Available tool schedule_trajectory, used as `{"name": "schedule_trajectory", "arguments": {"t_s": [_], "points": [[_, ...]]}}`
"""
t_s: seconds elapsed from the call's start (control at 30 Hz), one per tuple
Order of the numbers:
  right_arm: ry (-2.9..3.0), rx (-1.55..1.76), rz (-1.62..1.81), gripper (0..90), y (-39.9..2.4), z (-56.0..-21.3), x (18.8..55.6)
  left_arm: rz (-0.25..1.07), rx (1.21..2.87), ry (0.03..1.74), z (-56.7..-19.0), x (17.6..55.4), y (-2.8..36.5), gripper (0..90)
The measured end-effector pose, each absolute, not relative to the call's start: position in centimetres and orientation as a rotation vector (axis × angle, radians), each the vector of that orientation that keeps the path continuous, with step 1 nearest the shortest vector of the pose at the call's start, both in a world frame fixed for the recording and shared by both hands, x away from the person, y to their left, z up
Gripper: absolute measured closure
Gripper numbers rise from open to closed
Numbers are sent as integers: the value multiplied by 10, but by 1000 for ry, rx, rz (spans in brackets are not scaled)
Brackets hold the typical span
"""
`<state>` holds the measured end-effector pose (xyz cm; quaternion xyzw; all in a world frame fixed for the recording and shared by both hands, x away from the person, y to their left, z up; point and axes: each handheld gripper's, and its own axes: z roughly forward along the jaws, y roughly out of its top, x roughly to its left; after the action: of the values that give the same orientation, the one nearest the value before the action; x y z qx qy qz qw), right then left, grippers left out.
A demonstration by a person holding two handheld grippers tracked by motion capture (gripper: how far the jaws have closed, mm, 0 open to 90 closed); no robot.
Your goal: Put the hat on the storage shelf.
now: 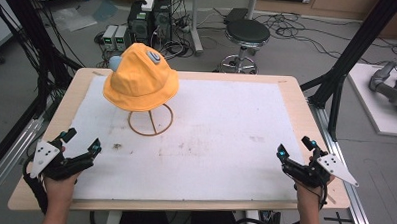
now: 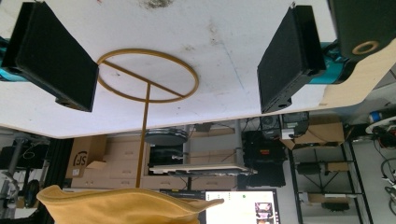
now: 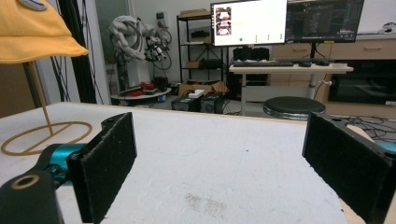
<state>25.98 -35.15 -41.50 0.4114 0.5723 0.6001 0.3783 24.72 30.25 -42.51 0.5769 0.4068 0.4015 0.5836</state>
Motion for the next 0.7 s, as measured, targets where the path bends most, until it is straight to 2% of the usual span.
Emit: {"name": "schedule_trajectory", "arguments": {"t_s": [0.7], "points": [[1469, 1005, 1536, 97, -351, -413, 259, 937, 1345, 932, -423, 247, 301, 130]]}}
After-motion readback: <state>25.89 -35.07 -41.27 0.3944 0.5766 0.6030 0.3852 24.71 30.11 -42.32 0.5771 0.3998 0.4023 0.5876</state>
